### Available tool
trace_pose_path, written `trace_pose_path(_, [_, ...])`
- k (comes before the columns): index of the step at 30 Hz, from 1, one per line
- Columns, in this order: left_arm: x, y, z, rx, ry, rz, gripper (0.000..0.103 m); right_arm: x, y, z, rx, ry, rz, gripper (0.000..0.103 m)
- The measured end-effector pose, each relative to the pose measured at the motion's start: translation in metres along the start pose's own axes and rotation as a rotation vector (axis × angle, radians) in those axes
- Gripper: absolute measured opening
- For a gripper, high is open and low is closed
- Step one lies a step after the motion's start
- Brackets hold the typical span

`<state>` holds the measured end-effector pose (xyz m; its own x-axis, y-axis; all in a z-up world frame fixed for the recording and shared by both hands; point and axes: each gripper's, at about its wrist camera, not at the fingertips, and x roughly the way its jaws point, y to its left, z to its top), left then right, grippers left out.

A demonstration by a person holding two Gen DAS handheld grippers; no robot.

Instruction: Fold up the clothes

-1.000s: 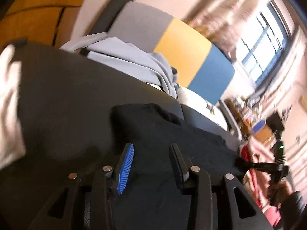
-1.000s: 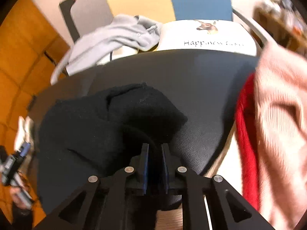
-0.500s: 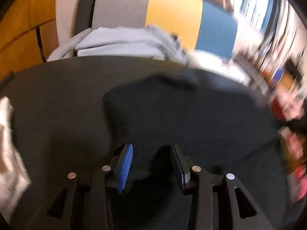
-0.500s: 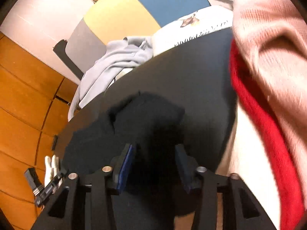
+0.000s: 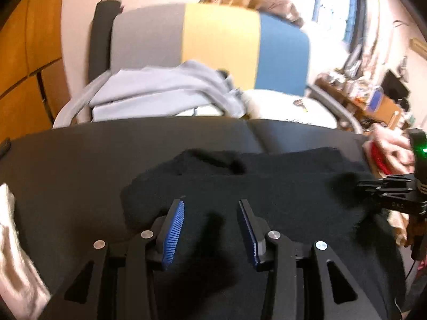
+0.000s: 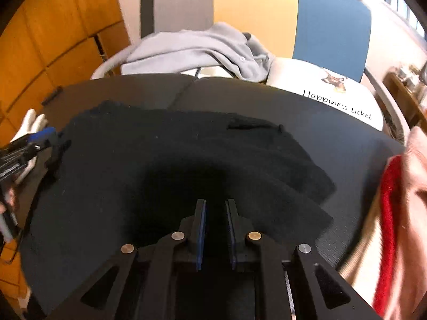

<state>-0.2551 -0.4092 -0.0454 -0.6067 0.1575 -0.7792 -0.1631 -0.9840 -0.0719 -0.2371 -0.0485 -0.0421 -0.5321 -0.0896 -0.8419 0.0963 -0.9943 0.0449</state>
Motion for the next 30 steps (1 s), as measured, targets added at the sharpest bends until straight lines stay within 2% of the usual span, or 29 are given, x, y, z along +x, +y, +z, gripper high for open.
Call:
trace_pose_path(3, [0.007,0.002,0.0,0.005,-0.011,0.011,0.046,0.019,-0.013,0.009,0.064,-0.003,-0.047,0.017])
trace_pose_path(6, [0.014,0.005,-0.002,0.009,-0.023,0.024,0.046,0.018,-0.031,0.001,0.112,-0.076,-0.032,0.017])
trace_pose_path(8, [0.018,0.007,-0.004,0.012,-0.031,0.032,0.047,0.019,-0.027,-0.007,0.087,-0.147,-0.056,0.017])
trace_pose_path(11, [0.025,0.01,-0.005,0.016,-0.04,0.043,0.048,0.023,-0.019,-0.008,0.057,-0.16,-0.094,0.017])
trace_pose_path(17, [-0.008,-0.01,-0.002,0.072,-0.082,0.073,0.047,0.011,-0.033,-0.009,0.121,-0.151,-0.026,0.018])
trace_pose_path(18, [-0.016,-0.016,-0.005,0.088,-0.09,0.045,0.048,0.004,-0.034,-0.011,0.14,-0.146,-0.014,0.018])
trace_pose_path(20, [-0.024,-0.029,-0.016,0.123,-0.081,0.006,0.048,-0.017,-0.026,-0.025,0.123,-0.166,0.031,0.023])
trace_pose_path(22, [-0.023,-0.039,-0.029,0.157,-0.062,0.016,0.048,-0.028,-0.009,-0.039,0.065,-0.166,0.04,0.044])
trace_pose_path(23, [-0.019,-0.04,-0.036,0.15,-0.044,0.018,0.048,-0.028,-0.002,-0.045,0.042,-0.16,0.035,0.047])
trace_pose_path(25, [-0.013,-0.034,-0.047,0.104,-0.013,0.013,0.051,-0.025,0.007,-0.054,0.02,-0.146,0.022,0.05])
trace_pose_path(28, [-0.014,-0.019,-0.05,0.027,-0.015,-0.028,0.053,-0.021,0.004,-0.064,0.05,-0.157,0.039,0.054])
trace_pose_path(30, [-0.014,-0.019,-0.05,0.034,-0.011,-0.021,0.054,-0.019,-0.002,-0.066,0.077,-0.161,0.061,0.055])
